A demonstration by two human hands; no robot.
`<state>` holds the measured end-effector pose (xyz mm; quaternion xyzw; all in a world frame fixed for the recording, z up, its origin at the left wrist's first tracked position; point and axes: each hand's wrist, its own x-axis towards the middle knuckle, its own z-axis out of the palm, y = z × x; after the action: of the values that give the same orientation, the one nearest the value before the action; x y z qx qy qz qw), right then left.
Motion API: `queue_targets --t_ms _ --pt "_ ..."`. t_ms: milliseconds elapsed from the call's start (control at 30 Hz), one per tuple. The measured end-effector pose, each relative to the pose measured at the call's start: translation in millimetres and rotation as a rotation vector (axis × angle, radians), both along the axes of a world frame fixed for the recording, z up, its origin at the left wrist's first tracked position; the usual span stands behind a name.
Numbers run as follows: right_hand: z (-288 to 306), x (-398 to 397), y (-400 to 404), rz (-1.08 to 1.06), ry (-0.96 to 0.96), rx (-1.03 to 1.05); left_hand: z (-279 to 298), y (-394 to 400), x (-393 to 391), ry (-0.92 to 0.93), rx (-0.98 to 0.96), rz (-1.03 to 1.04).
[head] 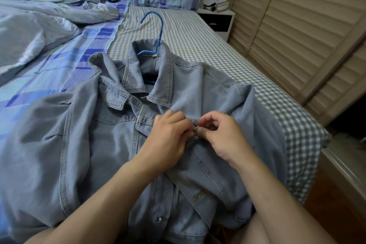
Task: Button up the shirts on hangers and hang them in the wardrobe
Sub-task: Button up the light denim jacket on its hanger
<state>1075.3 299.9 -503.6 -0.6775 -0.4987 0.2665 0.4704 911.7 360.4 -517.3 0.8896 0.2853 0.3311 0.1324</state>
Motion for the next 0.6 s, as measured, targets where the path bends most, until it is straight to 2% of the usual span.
queue_targets --t_ms 67,133,200,233,300,367,467,533,600 --pt "-2 3 0 0.038 -0.175 0.036 -3 7 -5 0.004 0.023 -0.039" --pt "-5 4 1 0.093 -0.346 0.093 -1 10 -5 -0.066 -0.142 0.012" --pt "-7 3 1 0.155 -0.486 0.123 1 8 3 -0.139 -0.338 0.17" --pt "-7 2 0 0.179 -0.56 0.123 1 8 7 -0.134 -0.372 0.243" --pt "-11 5 0 0.222 -0.714 0.114 2 4 7 -0.137 -0.32 0.282" --pt "-19 11 0 0.237 -0.877 0.056 8 2 -3 -0.249 -0.256 0.266" --pt "-32 27 13 0.233 -1.08 0.036 25 10 -41 -0.359 -0.181 0.387" --pt "-30 50 32 0.124 -1.177 0.027 21 31 -77 -0.215 -0.189 0.493" --pt "-3 79 51 -0.016 -1.261 -0.112 9 49 -115 0.088 -0.236 0.611"
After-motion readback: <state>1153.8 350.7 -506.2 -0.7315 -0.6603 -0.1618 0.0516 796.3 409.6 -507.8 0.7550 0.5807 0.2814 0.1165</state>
